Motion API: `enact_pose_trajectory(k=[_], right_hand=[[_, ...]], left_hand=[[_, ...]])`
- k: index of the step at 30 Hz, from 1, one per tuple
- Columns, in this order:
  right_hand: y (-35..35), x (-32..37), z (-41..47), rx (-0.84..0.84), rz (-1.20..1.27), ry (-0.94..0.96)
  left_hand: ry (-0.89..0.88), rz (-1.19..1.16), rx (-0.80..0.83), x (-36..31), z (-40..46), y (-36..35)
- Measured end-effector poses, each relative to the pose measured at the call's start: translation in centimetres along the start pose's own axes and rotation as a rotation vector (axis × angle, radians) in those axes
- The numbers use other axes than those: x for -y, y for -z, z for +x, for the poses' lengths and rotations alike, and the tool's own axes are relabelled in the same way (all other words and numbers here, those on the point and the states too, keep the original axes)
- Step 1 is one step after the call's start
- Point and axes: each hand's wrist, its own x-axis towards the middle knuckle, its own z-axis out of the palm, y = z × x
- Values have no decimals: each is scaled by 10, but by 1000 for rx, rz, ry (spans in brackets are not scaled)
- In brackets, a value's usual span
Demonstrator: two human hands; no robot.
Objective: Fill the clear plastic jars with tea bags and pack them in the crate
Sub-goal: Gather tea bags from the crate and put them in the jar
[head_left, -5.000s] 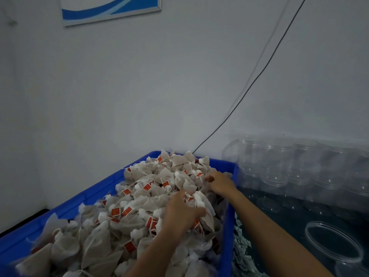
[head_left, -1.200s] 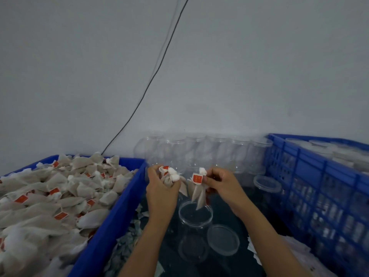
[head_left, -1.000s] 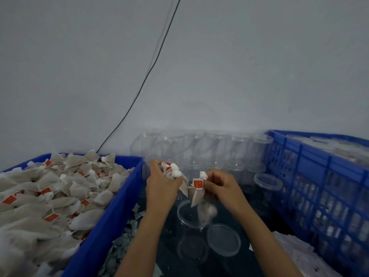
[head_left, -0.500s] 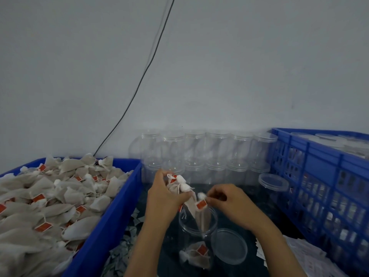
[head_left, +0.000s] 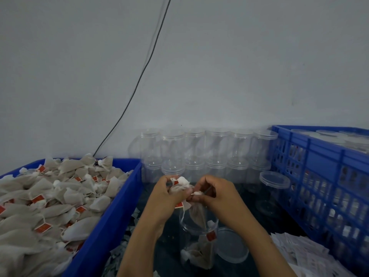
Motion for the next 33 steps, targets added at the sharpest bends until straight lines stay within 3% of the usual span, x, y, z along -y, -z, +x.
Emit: enact_pose_trajectory(k=[9,14,17,23,30,33], right_hand=[[21,-6,-4,37,-130,-48],[8,2,-4,-8,11,74],[-2,3,-3,-104,-70,103],[9,0,-1,-247,21,42],[5,-5,0,-99,14,-26],[3,-6,-3,45,-213,-4]], left_hand=[[128,-60,42,-6,0,-4],[177,-267,124,-13,-1,-10],[152,-156,131,-10,-6,-13],[71,-56,39,-6,-4,-4],[38,37,-62,-3,-2,7],[7,152,-68,-1,-1,7]])
